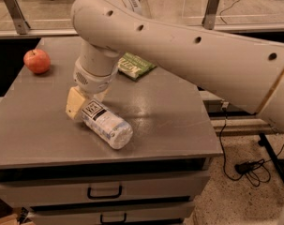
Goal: Place blue plastic bottle upright
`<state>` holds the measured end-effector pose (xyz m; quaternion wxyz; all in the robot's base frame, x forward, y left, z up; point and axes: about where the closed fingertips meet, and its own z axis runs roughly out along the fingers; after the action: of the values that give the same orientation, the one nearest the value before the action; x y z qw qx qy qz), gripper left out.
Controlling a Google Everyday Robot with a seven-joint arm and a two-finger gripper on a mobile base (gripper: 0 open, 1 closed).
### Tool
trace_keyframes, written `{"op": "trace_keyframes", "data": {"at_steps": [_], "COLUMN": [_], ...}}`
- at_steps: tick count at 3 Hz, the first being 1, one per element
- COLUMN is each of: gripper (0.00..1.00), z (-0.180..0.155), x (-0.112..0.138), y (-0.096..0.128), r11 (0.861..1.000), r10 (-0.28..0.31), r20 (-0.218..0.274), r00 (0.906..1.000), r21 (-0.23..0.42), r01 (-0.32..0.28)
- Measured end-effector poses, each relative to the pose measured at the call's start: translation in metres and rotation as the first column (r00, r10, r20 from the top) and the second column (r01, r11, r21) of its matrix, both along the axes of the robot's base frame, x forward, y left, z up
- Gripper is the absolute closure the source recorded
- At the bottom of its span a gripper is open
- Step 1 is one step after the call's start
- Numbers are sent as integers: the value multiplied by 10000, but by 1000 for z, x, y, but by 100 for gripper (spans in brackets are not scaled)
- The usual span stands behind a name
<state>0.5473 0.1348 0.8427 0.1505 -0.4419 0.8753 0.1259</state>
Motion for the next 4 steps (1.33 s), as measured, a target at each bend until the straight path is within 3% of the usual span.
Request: {"op": "trace_keyframes", "data": {"at_steps": [1,2,3,4], "gripper": [65,88,100,100], "z": [20,66,132,203], "x": [6,20,45,71], "y": [2,17,42,59], "r11": [9996,9951,9574,8274], "r10": [-84,532,1350,1917], "r20": [469,1435,2802,4210], "r00": [9989,9882,9504,8866], "r21": [260,744,2103,4166], "r01": [72,-644,-1980,-3768]}}
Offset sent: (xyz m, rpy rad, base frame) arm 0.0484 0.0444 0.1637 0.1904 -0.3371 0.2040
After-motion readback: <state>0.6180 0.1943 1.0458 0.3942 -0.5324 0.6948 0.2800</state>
